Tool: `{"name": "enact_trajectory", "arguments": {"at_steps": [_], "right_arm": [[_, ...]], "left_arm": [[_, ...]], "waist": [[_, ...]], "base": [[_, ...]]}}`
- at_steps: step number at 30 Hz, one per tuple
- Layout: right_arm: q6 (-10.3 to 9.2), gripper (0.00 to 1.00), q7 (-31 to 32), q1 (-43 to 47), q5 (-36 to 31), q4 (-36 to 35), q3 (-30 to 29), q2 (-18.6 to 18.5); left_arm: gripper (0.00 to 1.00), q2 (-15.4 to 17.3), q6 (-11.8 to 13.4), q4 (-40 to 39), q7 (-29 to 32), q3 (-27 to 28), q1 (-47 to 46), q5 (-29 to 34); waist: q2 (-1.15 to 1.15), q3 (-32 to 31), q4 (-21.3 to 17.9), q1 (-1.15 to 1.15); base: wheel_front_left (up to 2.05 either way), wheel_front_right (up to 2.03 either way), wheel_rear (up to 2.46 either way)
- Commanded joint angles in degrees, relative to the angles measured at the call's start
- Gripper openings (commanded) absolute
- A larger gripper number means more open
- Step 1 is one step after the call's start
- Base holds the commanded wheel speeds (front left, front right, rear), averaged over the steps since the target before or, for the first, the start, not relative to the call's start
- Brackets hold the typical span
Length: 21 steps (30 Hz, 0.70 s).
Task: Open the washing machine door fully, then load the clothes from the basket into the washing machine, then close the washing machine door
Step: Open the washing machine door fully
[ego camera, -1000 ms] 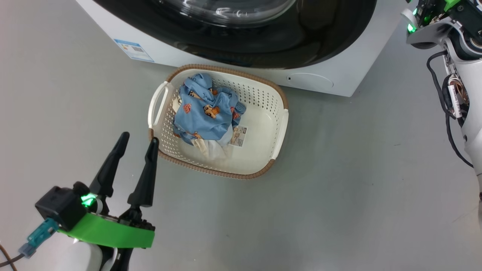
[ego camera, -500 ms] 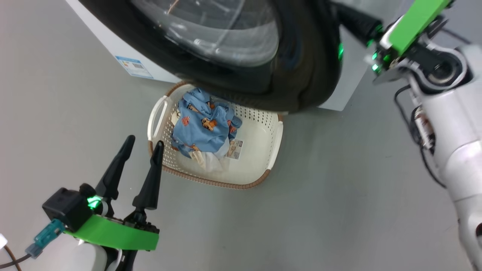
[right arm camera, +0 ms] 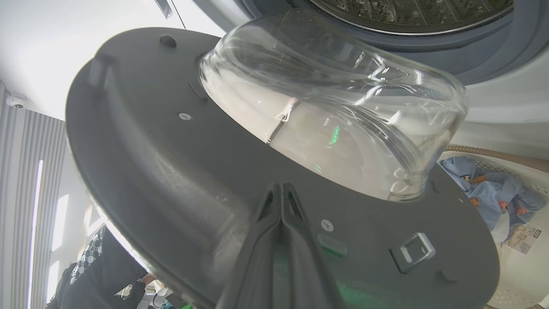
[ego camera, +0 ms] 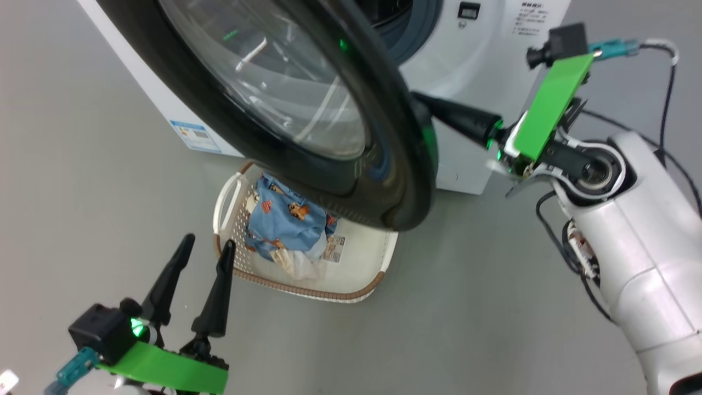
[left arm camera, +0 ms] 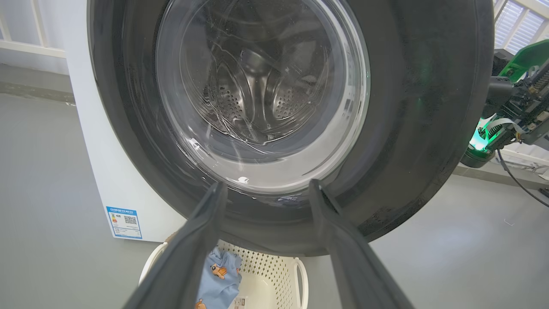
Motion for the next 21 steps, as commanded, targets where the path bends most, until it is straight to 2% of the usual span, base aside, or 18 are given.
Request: {"name": "enact_trajectory", "arguments": {"at_steps": [1, 21], "right_arm": [[0.09, 0.0, 0.7, 1.6, 0.1, -2.5, 0.8, 1.7], [0.09, 0.0, 4.3, 11.0, 0.4, -9.5, 4.3, 5.2]], "left_arm": [[1.0, 1.2, -0.2, -0.9, -0.5, 2.4, 0.2, 0.4], [1.0, -0.3, -0.2, 0.4, -0.5, 3.9, 4.1, 1.4]], "waist": [[0.0, -1.3, -0.3, 0.0], [0.0, -6.0, 2.4, 0.0]], "base": [[0.0, 0.0, 0.0], [0.0, 0.0, 0.0]]}}
